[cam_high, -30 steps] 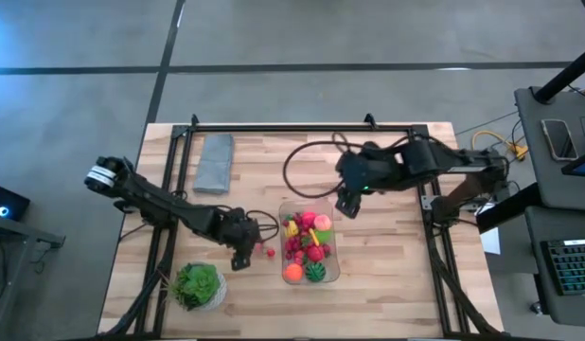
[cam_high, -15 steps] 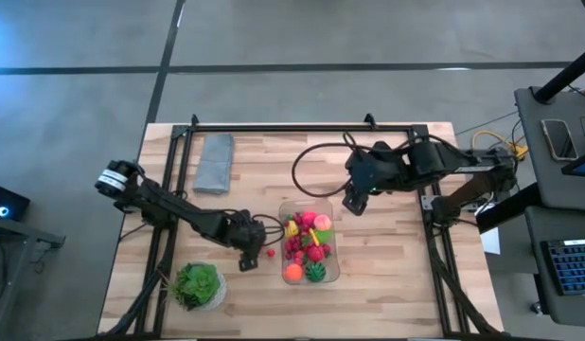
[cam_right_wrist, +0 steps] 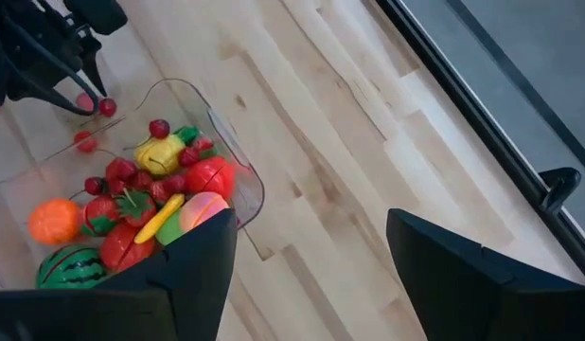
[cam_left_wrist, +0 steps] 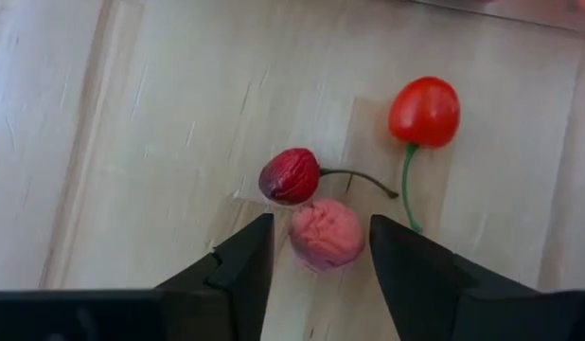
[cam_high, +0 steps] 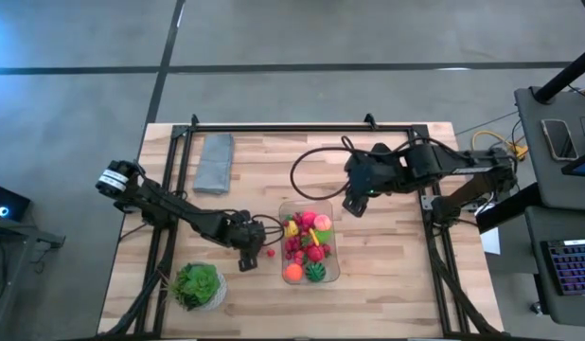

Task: Pick and placing Produce into tupperware
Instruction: Put the peach into the transparent bin

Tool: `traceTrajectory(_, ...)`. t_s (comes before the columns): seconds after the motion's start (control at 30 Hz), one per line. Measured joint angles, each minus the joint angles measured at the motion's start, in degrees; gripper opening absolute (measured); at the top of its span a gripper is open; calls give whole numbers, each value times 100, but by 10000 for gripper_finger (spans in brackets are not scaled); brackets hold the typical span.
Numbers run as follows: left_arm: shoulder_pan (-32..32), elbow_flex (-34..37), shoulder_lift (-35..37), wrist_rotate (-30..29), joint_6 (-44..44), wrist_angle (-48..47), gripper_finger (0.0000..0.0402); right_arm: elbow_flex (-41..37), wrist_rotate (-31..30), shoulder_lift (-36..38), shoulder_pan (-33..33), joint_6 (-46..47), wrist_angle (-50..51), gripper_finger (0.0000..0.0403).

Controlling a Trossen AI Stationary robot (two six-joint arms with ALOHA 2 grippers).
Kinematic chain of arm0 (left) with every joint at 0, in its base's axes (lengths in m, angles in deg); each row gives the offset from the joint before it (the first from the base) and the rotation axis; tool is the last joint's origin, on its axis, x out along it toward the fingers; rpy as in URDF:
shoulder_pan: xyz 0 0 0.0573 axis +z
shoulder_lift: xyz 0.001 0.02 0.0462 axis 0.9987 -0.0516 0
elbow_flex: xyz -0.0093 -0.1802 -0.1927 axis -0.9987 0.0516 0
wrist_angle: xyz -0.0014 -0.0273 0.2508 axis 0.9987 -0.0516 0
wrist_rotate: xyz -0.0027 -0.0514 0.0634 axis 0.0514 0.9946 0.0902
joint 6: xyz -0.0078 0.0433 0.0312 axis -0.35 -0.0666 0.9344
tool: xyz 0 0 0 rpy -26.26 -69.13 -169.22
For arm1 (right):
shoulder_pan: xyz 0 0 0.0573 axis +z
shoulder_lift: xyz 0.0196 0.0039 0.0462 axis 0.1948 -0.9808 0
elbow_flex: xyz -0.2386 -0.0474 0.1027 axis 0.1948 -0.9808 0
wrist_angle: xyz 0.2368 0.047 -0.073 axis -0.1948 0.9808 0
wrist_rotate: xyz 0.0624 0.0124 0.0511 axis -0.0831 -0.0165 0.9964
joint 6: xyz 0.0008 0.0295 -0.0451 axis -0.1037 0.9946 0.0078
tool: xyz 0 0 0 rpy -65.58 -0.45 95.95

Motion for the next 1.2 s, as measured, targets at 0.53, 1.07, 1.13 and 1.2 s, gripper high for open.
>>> traceTrajectory(0.53,0,54,2,200,51,11,86,7,-108,132,-12,42,4,269)
traceTrajectory(1.07,74,-907,1459,-669,1237,-1380,81,7,-110,160,-13,114,7,269)
traceTrajectory(1.13,192,-1097,1685,-887,1973,-1365,81,7,-114,160,-13,50,0,270)
traceTrajectory(1.2,430,-1249,1832,-965,2716,-1388,81,8,-122,160,-13,13,-6,268)
